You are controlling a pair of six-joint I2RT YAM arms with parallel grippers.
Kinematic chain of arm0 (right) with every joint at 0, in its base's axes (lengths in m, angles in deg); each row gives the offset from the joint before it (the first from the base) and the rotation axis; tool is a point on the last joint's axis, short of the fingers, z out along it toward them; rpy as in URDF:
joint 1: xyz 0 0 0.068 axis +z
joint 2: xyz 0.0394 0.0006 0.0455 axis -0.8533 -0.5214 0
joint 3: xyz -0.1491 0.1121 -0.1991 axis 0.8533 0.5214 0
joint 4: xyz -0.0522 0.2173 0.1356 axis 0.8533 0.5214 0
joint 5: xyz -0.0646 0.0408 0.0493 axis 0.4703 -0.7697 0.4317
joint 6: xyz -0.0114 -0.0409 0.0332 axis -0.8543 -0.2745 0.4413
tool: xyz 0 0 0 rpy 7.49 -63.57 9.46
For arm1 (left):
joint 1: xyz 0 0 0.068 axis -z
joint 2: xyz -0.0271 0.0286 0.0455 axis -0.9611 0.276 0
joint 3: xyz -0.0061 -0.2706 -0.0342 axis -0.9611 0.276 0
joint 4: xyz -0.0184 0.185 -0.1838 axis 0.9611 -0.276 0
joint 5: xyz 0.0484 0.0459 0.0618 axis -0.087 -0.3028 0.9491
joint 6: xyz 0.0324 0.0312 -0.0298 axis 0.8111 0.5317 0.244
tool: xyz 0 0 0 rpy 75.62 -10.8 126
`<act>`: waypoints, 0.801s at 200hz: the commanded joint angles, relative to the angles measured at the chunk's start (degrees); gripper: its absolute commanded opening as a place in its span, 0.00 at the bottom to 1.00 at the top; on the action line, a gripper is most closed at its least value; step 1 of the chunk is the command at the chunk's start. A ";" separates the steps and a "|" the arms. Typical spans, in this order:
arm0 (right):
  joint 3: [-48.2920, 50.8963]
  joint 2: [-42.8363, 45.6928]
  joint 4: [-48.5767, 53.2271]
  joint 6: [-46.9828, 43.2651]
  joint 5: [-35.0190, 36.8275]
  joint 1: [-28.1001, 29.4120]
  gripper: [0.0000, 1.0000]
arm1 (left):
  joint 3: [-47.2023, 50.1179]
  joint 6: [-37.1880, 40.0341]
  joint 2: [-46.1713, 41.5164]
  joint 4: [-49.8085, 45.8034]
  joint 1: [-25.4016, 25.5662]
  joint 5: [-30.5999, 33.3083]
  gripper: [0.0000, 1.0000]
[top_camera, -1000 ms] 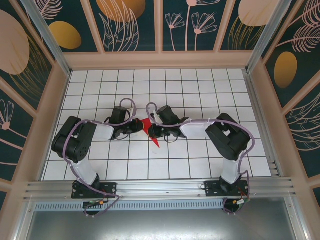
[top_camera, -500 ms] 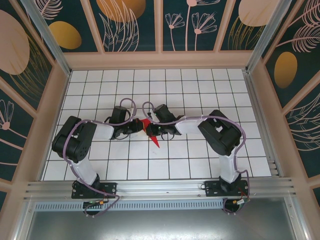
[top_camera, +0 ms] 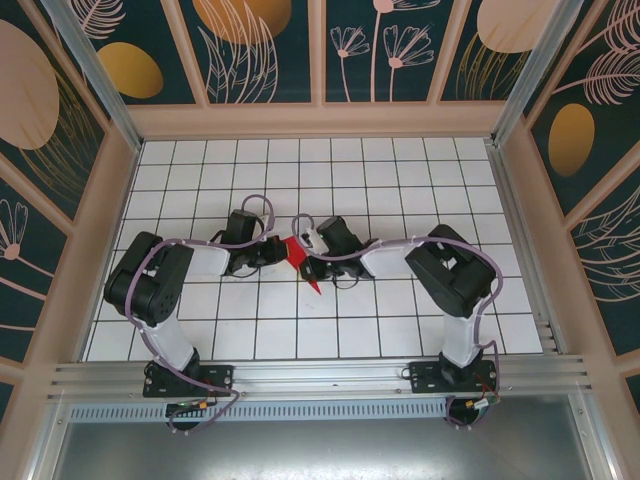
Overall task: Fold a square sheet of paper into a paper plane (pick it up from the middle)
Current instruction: Fold the wing for the fifth time at the center of the table.
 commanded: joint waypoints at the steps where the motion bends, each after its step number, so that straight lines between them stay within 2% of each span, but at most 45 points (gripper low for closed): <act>1: 6.73 2.35 6.85 -0.60 -2.87 0.08 0.00 | 0.41 1.04 3.21 -5.43 -0.69 10.45 0.00; 59: 17.81 9.41 5.91 2.46 -2.67 0.83 0.00 | -0.32 0.83 2.78 -5.44 -0.69 9.71 0.00; 109: 16.70 18.25 4.58 4.52 3.89 0.78 0.00 | -2.92 0.74 -0.35 -5.58 -0.69 5.61 0.00; 138: 14.95 24.92 0.41 10.21 12.24 0.65 0.01 | -5.35 -1.55 -6.27 -7.72 -0.35 4.64 0.22; 148: 14.85 26.72 0.50 13.17 16.87 0.23 0.12 | -5.79 -2.64 -8.17 -8.99 -0.17 5.17 0.31; 160: 15.01 28.36 1.47 16.42 21.16 -0.88 0.28 | -6.15 -3.77 -10.47 -10.75 0.27 6.50 0.37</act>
